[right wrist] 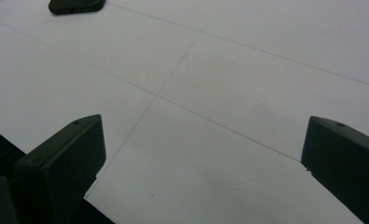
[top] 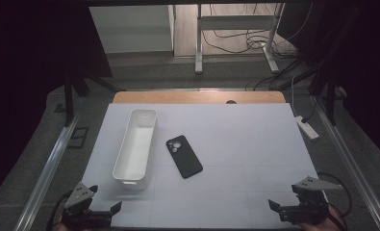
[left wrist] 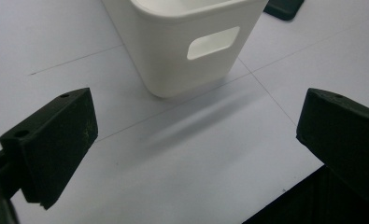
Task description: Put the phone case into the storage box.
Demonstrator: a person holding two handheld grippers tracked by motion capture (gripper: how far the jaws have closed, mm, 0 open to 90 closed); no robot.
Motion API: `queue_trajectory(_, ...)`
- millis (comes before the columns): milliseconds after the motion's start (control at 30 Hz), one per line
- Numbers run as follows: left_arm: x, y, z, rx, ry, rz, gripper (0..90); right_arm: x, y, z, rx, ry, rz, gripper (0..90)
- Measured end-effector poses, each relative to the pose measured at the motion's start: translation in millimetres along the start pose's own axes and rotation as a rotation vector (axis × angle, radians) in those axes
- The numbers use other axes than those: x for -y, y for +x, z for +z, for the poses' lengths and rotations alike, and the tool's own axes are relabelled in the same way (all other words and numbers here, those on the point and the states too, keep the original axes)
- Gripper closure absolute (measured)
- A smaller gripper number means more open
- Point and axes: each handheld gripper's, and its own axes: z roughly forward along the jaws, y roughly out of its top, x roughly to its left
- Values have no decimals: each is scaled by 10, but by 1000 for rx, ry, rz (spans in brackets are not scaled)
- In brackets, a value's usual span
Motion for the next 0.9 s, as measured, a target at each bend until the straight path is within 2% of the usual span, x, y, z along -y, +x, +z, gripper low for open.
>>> queue_trajectory(167, 2, -8, 5, 3, 1, 7, 0, -15, 13, 13, -10, 7, -12, 0)
queue_trajectory(500, 2, -16, 12, 7, 7, 22, 0, -82, 36, 41, -24, -13, -22, 0)
queue_trajectory(900, 7, -7, 6, 19, -3, 17, 0, -168, 26, 90, -44, -4, -31, 0)
